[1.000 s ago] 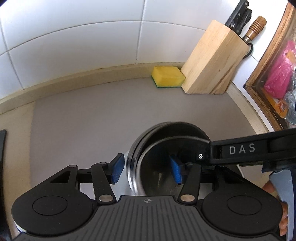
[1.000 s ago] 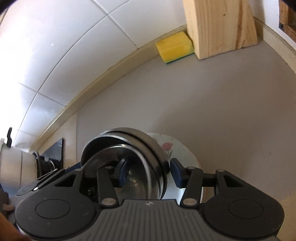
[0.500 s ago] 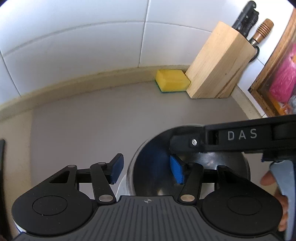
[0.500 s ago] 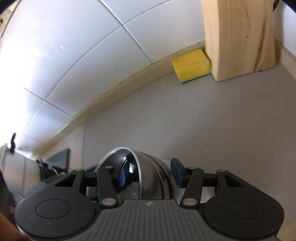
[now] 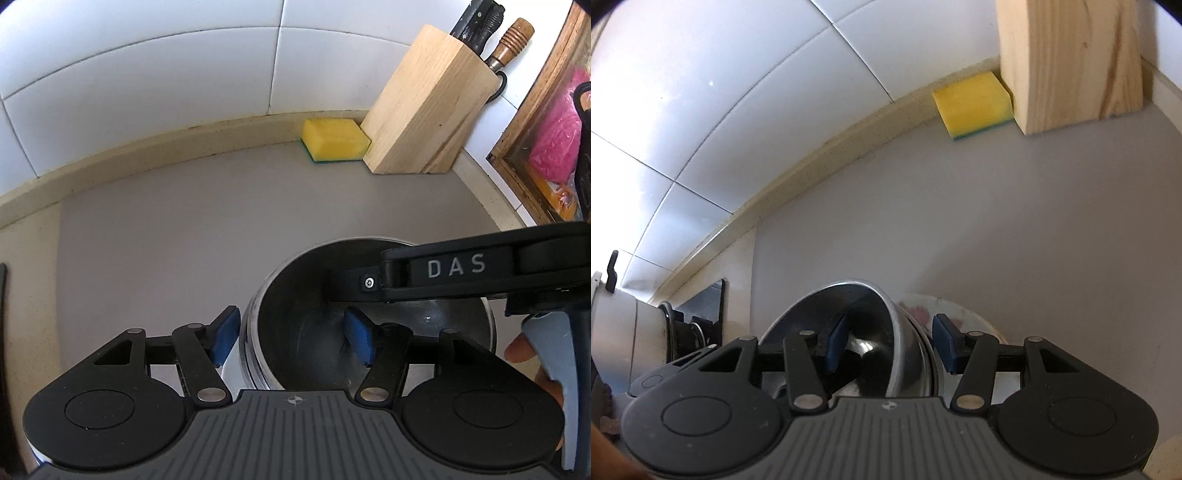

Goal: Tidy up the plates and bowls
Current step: 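Carry the steel bowl stack with both grippers over the pink-flowered plates, then lower the bowl stack onto the plates and open both grippers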

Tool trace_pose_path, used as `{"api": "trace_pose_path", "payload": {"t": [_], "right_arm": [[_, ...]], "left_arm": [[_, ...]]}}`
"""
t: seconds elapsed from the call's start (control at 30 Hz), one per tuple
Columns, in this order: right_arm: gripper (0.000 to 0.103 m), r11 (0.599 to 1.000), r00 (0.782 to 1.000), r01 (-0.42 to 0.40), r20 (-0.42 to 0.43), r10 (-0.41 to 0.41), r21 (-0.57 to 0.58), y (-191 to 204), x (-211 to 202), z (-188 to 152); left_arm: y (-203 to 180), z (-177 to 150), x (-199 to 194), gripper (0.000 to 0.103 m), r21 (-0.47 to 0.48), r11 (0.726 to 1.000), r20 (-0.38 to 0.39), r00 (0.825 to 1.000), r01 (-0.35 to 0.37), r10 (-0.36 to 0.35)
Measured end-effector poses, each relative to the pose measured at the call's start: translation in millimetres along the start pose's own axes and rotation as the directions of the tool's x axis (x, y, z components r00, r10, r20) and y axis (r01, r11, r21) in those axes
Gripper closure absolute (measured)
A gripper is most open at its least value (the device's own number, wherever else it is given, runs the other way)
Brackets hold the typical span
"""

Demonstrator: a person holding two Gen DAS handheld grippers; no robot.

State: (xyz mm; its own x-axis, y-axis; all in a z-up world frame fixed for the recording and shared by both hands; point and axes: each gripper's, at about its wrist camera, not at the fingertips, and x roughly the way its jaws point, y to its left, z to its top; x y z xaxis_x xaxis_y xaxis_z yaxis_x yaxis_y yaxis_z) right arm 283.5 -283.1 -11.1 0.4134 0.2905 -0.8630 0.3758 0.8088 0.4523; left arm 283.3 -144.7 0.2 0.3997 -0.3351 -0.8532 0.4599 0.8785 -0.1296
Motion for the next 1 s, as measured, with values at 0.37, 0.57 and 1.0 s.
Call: {"api": "trace_pose_path", "payload": {"t": [0.37,0.57,1.0], "right_arm": [[0.065,0.999,0.999,0.03,0.036,-0.029,-0.039,13,-7,-10],[0.065,0.999,0.996,-0.004,0.088,0.008,-0.042,15,-22,-5],[0.065,0.993,0.986,0.074,0.155,-0.059,-0.088,21,-46,-17]], "left_arm": [[-4,-11,-15,0.043,0.031,1.0,0.042,0.999,-0.005,0.004],[-9,-9,-31,0.037,0.068,0.996,0.107,0.993,-0.052,0.044],[2,-15,-44,0.037,0.045,0.994,0.139,0.986,-0.097,0.09]]}}
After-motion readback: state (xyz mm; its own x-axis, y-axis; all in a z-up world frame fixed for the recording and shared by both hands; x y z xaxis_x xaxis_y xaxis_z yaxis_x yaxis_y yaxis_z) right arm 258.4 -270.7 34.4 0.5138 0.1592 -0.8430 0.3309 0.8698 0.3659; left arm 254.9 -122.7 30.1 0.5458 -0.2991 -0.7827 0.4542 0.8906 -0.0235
